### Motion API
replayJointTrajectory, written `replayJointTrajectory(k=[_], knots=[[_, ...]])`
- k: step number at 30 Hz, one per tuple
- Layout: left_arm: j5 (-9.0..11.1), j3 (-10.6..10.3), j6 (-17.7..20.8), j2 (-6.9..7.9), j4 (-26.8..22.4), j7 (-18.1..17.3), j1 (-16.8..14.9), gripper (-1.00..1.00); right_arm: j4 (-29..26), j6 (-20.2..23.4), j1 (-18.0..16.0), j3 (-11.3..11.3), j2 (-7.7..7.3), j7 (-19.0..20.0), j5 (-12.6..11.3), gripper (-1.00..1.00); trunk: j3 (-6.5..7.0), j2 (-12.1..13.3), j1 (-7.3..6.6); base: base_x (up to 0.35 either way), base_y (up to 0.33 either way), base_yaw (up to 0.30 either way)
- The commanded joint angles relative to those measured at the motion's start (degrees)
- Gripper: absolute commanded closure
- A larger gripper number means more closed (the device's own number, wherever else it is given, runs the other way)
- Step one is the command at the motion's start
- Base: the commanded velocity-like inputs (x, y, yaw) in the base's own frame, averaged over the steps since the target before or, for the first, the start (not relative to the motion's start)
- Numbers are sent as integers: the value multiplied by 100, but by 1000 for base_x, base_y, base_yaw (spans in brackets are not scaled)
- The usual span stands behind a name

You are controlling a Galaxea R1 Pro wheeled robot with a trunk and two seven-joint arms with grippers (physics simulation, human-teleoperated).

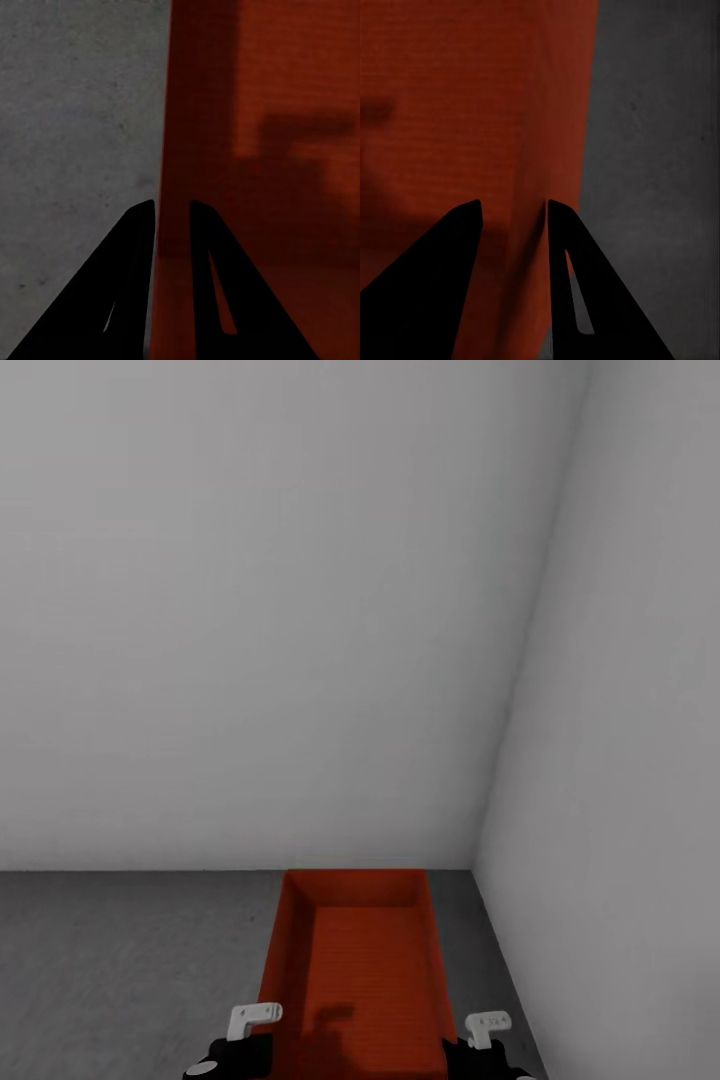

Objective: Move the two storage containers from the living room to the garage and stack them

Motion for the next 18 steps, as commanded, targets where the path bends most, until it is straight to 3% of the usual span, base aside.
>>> replayJointTrajectory(k=[1, 6, 18], knots=[[-99, 83, -332, -12, -411, 33, -6, 100, 19, -23, 2, 92, 1, 95, -68, 100, -8, -5, 3, 266, -197, 0], [-99, 83, -333, -10, -411, 33, -6, 100, 19, -23, 2, 92, 1, 95, -68, 100, -8, -5, 3, 274, -150, 0], [-99, 83, -333, -3, -411, 33, -5, 100, 19, -23, 1, 92, 1, 95, -68, 100, -8, -5, 3, 315, -12, 0]])
